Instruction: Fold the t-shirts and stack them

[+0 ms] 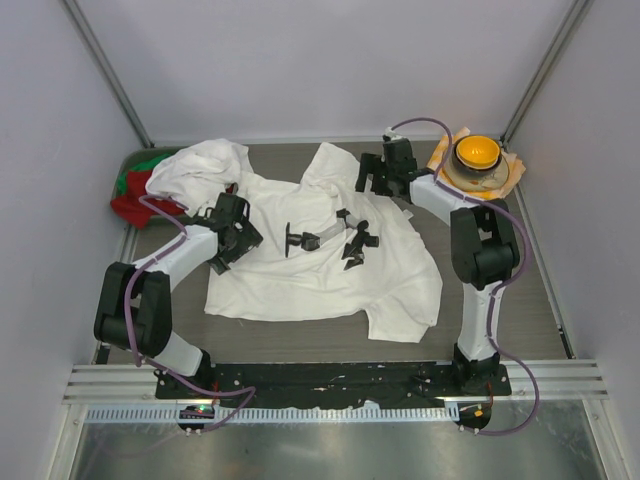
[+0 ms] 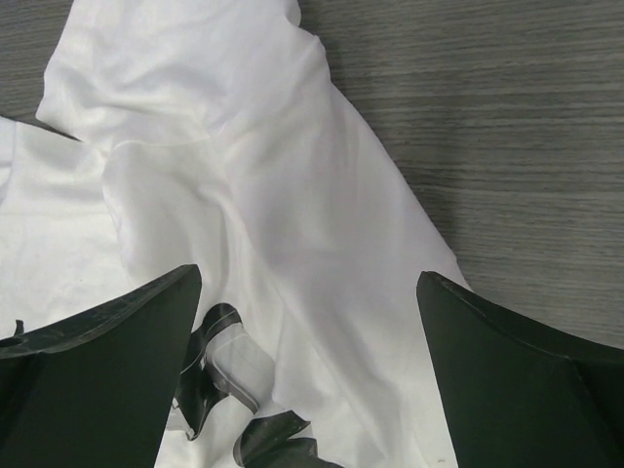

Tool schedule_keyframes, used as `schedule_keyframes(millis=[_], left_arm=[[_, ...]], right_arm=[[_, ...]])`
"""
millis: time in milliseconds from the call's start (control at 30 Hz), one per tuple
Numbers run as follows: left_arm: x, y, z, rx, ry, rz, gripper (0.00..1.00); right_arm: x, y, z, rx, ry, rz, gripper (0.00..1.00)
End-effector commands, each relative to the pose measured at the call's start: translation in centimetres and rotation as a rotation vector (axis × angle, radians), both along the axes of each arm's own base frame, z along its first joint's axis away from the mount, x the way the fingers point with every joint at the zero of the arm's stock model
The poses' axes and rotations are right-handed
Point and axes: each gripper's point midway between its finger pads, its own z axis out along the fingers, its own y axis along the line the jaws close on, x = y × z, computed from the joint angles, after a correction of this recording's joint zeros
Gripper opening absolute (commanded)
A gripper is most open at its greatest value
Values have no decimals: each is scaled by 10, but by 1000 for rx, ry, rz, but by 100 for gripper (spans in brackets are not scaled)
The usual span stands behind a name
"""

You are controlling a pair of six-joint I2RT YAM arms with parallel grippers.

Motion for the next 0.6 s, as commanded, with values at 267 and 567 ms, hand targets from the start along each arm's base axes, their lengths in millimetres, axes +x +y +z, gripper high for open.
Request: schedule_keyframes(millis=[267,567], left_arm=[[11,4,10,11,-40,19,100],[15,3,0,23,-20,17,100]], right_arm=[[12,12,-38,41,37,12,99],[28,-52,-70,-198,141,-189,99]])
